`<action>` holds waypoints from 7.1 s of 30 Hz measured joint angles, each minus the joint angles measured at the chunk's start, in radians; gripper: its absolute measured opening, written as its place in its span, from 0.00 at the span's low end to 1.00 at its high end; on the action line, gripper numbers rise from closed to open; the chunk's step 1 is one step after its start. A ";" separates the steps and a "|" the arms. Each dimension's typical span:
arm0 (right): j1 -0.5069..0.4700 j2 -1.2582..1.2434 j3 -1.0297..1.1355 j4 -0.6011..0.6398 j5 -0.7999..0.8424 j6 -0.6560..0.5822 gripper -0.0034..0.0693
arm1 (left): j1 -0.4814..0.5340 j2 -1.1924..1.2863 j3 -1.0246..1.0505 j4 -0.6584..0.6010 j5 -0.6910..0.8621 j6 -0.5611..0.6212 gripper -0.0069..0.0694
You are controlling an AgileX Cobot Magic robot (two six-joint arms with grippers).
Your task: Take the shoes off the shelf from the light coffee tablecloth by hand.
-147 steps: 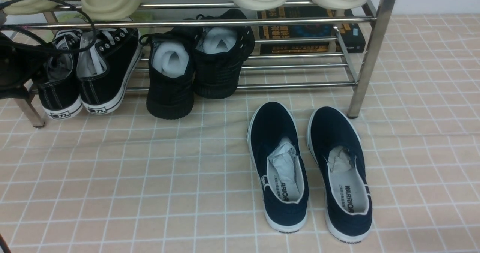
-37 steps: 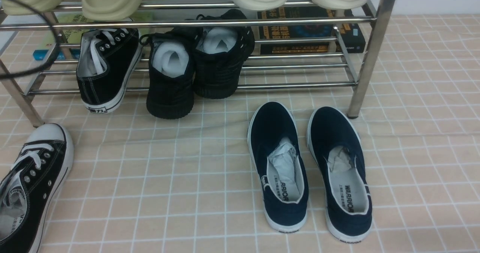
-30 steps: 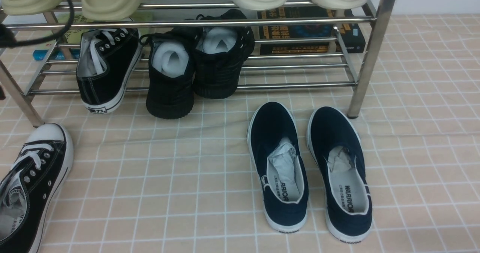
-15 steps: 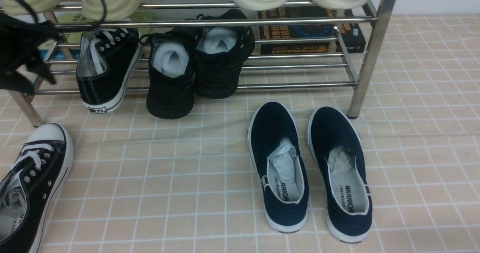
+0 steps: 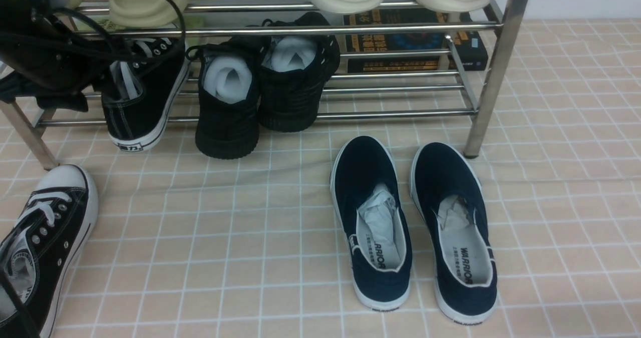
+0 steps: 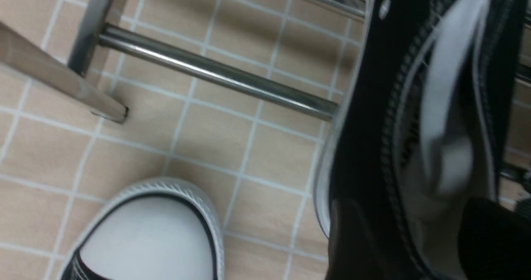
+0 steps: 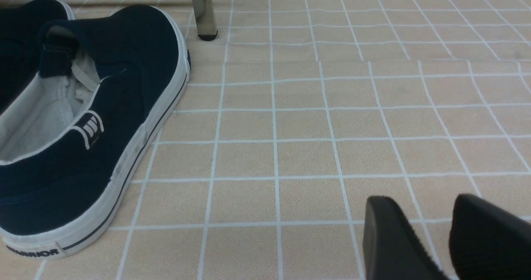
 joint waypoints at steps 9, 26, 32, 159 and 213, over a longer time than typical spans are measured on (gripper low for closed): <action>0.000 0.000 0.000 0.000 0.000 0.000 0.38 | 0.000 0.061 -0.003 0.005 -0.033 0.000 0.57; 0.000 0.000 0.000 0.000 0.000 0.000 0.38 | 0.000 -0.087 0.000 0.005 0.277 0.040 0.12; 0.000 0.000 0.000 0.000 0.000 0.000 0.38 | 0.000 -0.244 0.015 0.011 0.482 0.061 0.12; 0.000 0.000 0.000 0.000 0.000 -0.011 0.38 | 0.000 -1.801 1.487 0.126 -0.476 0.133 0.15; 0.000 0.000 0.000 0.000 0.000 -0.011 0.38 | -0.059 -1.804 1.541 0.244 -0.389 -0.023 0.22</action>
